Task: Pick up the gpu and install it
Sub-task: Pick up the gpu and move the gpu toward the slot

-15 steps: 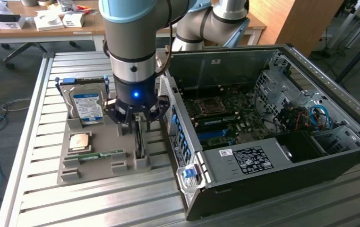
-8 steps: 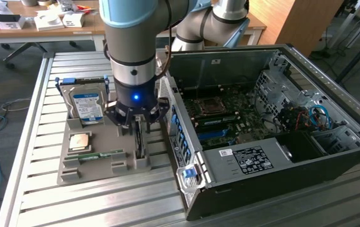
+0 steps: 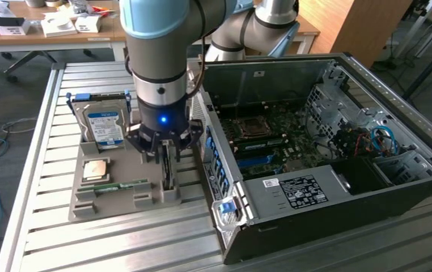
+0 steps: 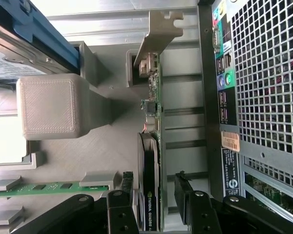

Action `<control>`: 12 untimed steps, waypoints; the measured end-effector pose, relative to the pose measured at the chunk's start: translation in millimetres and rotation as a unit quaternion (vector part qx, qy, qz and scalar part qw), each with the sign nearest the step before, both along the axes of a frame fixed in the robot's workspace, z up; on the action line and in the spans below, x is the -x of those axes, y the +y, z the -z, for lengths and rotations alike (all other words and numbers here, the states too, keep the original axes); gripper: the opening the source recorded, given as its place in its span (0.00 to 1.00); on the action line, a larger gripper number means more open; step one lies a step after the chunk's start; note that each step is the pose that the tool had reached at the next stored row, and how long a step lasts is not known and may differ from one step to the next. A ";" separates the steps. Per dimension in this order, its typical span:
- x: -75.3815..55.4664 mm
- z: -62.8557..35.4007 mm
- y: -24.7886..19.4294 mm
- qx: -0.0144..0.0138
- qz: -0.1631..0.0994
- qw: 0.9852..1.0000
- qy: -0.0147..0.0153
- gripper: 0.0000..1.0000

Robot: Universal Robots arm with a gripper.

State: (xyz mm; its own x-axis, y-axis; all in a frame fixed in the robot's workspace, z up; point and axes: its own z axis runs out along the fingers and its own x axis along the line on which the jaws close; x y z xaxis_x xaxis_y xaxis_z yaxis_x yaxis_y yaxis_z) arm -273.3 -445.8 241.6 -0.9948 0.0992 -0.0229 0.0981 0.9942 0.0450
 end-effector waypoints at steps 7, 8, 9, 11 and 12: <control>0.0 5.0 0.0 0.000 0.000 1.000 0.000 0.47; 0.0 5.5 0.0 0.000 0.000 1.000 0.000 0.47; 0.0 5.7 0.0 0.000 0.000 1.000 0.000 0.47; 0.0 5.9 0.0 0.000 0.000 1.000 0.000 0.47; 0.0 5.9 0.0 0.000 0.000 1.000 0.000 0.47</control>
State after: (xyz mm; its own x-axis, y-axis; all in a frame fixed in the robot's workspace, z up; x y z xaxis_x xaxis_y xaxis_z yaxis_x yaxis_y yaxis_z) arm -273.3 -445.7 235.7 -0.9948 0.0992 -0.0228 0.0981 0.9942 0.0451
